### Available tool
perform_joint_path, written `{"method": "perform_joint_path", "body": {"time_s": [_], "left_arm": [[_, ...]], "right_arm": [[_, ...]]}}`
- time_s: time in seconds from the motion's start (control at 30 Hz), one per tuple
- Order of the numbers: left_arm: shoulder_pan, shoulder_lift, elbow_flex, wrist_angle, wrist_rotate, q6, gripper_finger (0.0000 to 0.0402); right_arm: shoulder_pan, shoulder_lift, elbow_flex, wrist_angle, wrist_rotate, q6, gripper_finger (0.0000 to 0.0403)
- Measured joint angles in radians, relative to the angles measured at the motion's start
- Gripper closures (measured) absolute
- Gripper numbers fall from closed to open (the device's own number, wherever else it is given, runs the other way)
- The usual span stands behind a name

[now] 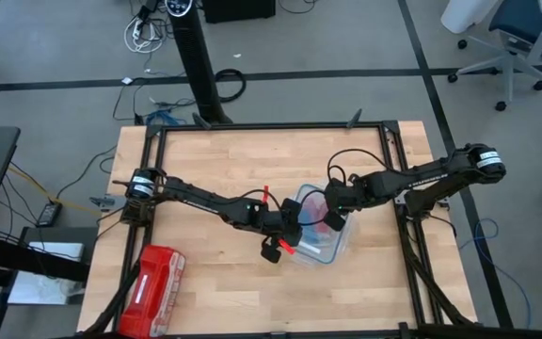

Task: Roll bandage
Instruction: Close the transparent container

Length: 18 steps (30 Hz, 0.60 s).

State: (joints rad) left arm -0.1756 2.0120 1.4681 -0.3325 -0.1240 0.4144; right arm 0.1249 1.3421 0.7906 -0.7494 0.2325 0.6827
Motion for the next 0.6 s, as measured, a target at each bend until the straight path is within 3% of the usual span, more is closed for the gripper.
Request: {"method": "perform_joint_path", "body": {"time_s": [0.27,0.6], "left_arm": [[-0.001,-0.001,0.0,-0.003,-0.004,0.0,0.0307],[-0.001,-0.001,0.0,-0.002,-0.012,-0.003,0.0307]], "right_arm": [[0.006,-0.034,0.006,-0.019,-0.005,-0.012,0.04],[0.098,-0.094,0.103,-0.073,0.005,-0.018,0.0401]]}}
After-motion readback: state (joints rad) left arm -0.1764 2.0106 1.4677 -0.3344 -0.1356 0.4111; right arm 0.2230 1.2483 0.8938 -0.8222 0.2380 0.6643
